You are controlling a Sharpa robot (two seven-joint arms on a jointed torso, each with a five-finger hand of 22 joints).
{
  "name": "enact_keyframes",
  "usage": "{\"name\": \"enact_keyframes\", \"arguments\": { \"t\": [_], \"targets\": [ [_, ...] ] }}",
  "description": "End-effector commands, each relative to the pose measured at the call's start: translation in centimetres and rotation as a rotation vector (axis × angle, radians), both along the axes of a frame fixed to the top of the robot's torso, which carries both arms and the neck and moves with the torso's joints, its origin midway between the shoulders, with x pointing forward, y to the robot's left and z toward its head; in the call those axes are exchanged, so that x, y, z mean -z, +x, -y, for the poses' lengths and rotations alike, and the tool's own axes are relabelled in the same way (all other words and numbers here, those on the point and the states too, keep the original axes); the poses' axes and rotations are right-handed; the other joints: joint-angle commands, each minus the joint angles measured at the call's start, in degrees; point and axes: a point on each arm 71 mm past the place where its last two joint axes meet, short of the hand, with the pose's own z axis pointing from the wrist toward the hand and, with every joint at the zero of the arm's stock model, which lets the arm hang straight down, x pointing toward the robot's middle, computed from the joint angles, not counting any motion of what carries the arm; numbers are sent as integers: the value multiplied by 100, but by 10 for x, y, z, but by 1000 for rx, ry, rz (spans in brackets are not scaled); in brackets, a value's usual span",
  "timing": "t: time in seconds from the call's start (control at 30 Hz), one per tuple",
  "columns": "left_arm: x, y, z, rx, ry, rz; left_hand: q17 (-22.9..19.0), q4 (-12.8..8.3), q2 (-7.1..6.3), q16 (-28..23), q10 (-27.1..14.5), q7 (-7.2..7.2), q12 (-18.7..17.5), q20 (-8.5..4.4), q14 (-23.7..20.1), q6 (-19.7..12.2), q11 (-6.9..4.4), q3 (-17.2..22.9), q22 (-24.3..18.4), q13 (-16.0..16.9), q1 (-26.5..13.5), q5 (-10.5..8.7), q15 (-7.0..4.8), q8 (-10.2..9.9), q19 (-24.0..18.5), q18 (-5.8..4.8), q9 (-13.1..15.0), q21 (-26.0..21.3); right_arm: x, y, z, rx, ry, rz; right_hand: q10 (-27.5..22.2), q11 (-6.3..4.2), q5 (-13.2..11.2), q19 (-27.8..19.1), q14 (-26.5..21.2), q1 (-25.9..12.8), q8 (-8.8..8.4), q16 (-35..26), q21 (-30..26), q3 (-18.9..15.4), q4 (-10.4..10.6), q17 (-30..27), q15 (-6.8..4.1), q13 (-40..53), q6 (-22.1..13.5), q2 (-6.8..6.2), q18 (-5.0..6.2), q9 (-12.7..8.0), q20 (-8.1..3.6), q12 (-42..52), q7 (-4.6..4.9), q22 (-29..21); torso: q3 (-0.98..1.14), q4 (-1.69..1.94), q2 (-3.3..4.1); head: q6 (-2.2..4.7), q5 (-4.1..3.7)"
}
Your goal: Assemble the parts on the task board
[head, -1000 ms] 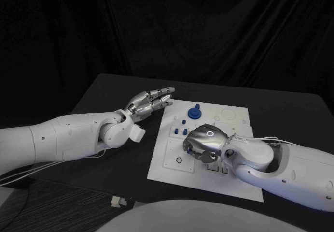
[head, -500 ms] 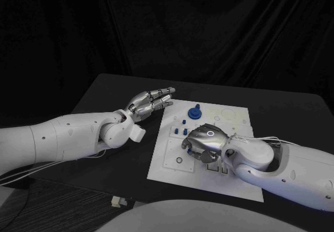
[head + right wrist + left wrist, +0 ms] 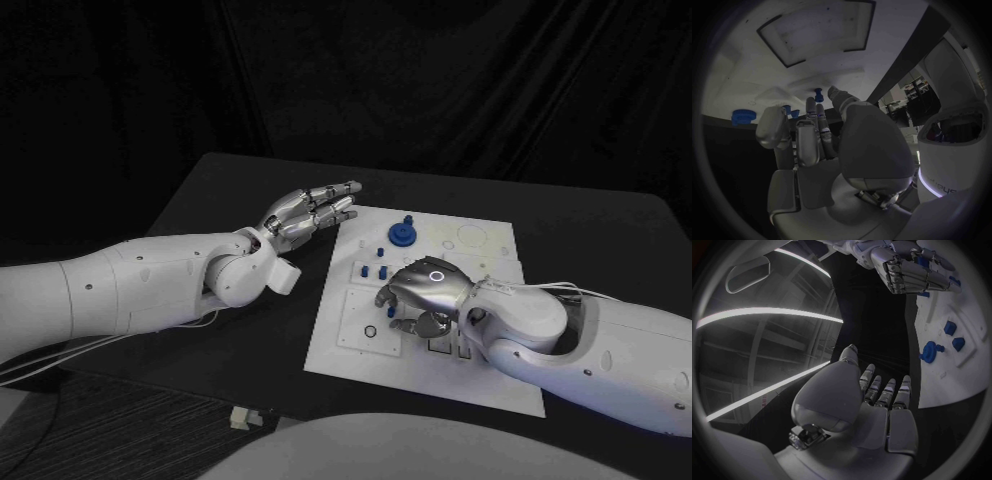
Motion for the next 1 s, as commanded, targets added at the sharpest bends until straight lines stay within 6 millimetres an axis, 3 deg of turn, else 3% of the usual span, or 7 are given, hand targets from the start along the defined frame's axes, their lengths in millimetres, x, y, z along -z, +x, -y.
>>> {"name": "enact_keyframes", "arguments": {
  "t": [0.03, 0.43, 0.57, 0.67, 0.9, 1.0],
  "targets": [
    [-1, -1, 2, 10, -15, 5, 7, -30, -2, 30, -4, 0, 2, 1, 16, 36, -1, 6, -6, 7, 42, 20, 30, 31, 41, -95, 7, 8, 2, 1, 2, 24, -18, -7, -95, 9, 15, -64, -4, -49, -42, -54, -85, -143, 30, -41, 26, 22, -55, 3, 102, -13, 1, -38, -6, 764, -1, -3, -2, 0, -2],
    [0, -1, 2, 11, -15, 4, 6, -30, 1, 28, -5, 1, 1, 1, 13, 30, 1, 6, -8, 7, 43, 20, 30, 31, 41, -99, 6, 7, -2, 3, 8, 61, 20, 20, -855, 122, -22, -232, -147, 133, -156, -136, -514, -1093, 340, -218, 80, 114, -261, 138, 163, -78, 51, -8, -78, 687, 1, 2, 0, 0, -10],
    [0, -1, 1, 11, -15, 3, 6, -30, 2, 28, -5, 1, 0, 1, 12, 27, 2, 6, -6, 7, 44, 20, 30, 31, 42, -101, 5, 7, -4, 3, 12, 73, 42, 33, -1191, 143, -38, -220, -150, 193, -233, -121, -533, -1313, 569, -223, 89, 32, -391, 67, 164, -155, 63, -126, -103, 691, 0, 0, 0, 0, -41],
    [0, -1, 1, 10, -15, 3, 6, -30, 2, 28, -5, 1, 0, 1, 12, 27, 2, 6, -6, 7, 44, 20, 30, 31, 42, -101, 5, 7, -10, 4, 16, 79, 65, 51, -1435, 146, -78, -210, -155, 284, -272, -116, -556, -1498, 892, -238, 88, -101, -433, -79, 165, -231, 64, -265, -97, 692, 0, 0, -1, 0, -61],
    [-1, -2, 0, 9, -18, 7, 5, -30, 4, 24, -7, 1, -1, 1, 8, 35, 3, 5, 5, 7, 46, 21, 30, 32, 49, -104, 6, 10, -38, 14, 32, 117, 154, 94, -1413, 142, -60, -171, -119, -220, -272, -67, -531, -1569, 920, -188, 81, -225, -388, -124, 159, -314, 55, -270, -162, 703, 1, -1, -6, 0, -65],
    [-1, -2, 0, 8, -21, 10, 5, -30, 5, 23, -6, 1, 0, 1, 6, 38, 3, 5, 22, 7, 46, 21, 29, 33, 56, -104, 6, 13, -58, 25, 47, 179, 223, 71, -734, 97, 136, 87, 63, -157, -216, 47, -157, -1327, 871, -19, 87, -176, -237, 191, 89, -360, 42, 62, -79, 790, 0, 0, -10, 0, -62]
  ]
}}
